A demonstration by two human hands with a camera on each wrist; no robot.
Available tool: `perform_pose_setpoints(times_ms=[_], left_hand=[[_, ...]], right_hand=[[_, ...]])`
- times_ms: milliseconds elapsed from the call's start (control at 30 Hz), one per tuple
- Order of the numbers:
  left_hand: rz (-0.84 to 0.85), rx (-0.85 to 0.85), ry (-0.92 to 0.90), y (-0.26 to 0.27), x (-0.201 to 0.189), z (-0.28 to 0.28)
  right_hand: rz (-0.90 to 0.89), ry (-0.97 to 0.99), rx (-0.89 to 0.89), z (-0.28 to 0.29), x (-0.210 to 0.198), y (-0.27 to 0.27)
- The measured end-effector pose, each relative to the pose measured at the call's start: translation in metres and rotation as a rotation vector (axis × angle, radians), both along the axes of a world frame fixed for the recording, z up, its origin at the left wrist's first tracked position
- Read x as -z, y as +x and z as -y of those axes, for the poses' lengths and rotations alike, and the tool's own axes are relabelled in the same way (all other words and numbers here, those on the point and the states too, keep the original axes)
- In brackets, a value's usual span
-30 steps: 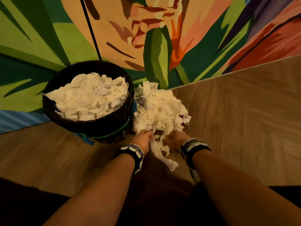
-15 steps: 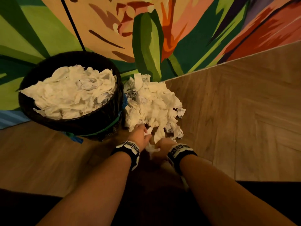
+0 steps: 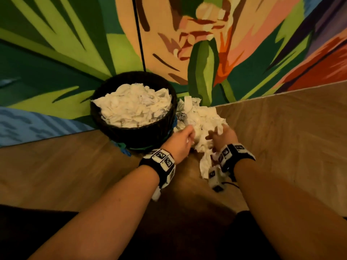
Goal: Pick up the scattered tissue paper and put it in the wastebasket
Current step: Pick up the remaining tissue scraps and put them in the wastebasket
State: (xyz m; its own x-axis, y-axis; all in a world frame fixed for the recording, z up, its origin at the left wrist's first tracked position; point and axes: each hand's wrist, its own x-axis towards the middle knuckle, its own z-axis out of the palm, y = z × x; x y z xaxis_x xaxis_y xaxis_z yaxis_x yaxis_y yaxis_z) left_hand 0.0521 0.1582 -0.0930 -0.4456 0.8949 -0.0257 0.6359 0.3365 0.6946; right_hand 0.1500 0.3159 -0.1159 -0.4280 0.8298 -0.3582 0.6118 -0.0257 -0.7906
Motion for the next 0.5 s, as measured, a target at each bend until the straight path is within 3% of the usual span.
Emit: perform_pose_setpoints(times_ms=[100, 167, 267, 367, 500], left_hand=[[-0.094, -0.089, 0.16, -0.007, -0.053, 0.001], [-0.119, -0.158, 0.331, -0.019, -0.088, 0.006], [0.031, -0.262, 0.531, -0.051, -0.125, 0.021], [0.065, -0.377, 0.499, -0.088, -0.137, 0.042], [-0.047, -0.419, 0.224, -0.118, -0.115, 0.076]], right_hand=[[-0.233, 0.071, 0.077, 0.007, -0.045, -0.031], [-0.441, -0.059, 0.148, 0.02, -0.079, -0.054], [-0.546, -0.066, 0.136, 0.036, -0.115, -0.085], [-0.553, 0.104, -0.127, 0.063, -0.133, -0.108], [-0.693, 0.197, -0.305, 0.102, -0.129, -0.118]])
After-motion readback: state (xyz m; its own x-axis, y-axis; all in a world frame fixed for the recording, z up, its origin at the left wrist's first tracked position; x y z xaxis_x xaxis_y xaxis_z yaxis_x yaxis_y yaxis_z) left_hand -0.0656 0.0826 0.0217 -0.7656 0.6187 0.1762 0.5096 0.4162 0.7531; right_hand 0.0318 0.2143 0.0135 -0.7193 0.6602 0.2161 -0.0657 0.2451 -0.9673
